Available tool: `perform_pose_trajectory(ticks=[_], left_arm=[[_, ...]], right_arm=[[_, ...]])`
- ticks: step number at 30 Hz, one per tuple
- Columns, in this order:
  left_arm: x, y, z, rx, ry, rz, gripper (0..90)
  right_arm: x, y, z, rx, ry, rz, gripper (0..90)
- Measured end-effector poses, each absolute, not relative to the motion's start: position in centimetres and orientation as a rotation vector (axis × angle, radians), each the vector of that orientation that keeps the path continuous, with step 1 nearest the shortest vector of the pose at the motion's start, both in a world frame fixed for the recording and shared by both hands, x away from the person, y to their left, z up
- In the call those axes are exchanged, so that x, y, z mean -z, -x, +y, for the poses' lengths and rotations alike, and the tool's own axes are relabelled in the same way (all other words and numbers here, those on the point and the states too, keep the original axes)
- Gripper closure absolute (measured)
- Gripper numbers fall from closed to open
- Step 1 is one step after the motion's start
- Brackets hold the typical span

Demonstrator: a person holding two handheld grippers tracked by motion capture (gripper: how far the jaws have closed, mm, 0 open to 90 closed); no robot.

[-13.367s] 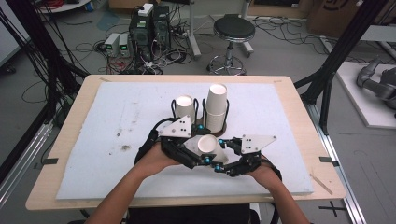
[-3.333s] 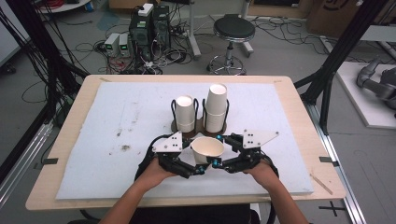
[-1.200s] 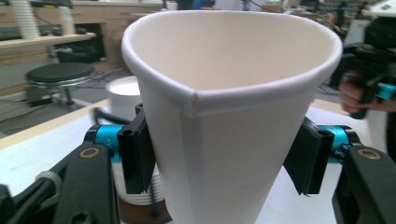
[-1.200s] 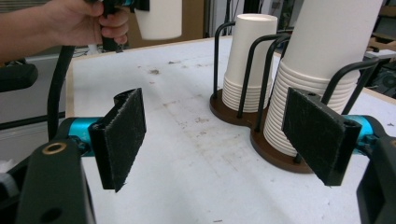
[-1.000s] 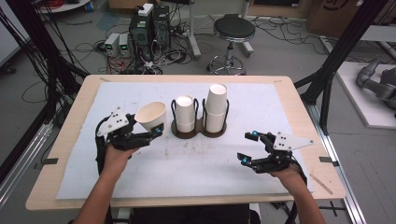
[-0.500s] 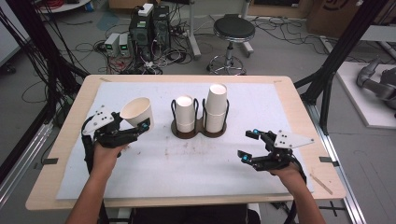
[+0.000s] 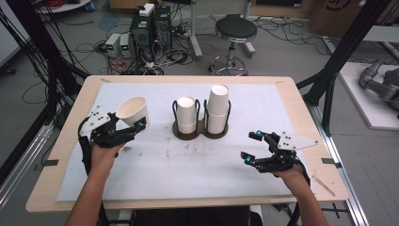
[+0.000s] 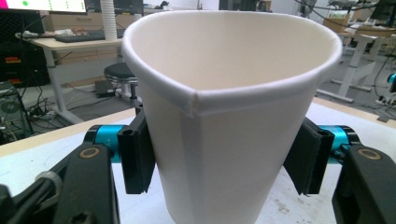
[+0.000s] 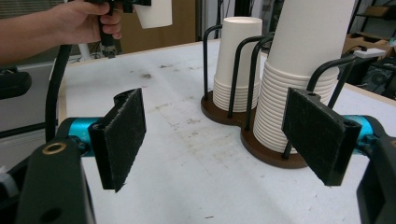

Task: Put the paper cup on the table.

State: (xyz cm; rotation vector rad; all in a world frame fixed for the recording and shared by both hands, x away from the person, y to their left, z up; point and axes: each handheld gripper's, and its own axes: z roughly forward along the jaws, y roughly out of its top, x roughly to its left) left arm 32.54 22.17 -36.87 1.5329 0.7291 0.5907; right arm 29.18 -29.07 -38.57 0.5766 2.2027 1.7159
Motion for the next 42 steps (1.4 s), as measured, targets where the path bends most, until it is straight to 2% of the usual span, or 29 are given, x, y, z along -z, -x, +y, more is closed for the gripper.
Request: perform_pose_trajectory(ticks=[17, 42], left_arm=[[39.1, -35.3, 23.4, -0.697, -1.543, 0.864, 36.0], [43.9, -37.6, 22.5, -0.63, -1.666, 1.036, 35.6]], right_arm=[[38.6, -29.2, -29.0, -1.707, -0.565, 2.211, 22.2], [38.5, -29.2, -28.8, -1.71, -0.553, 2.213, 22.2]])
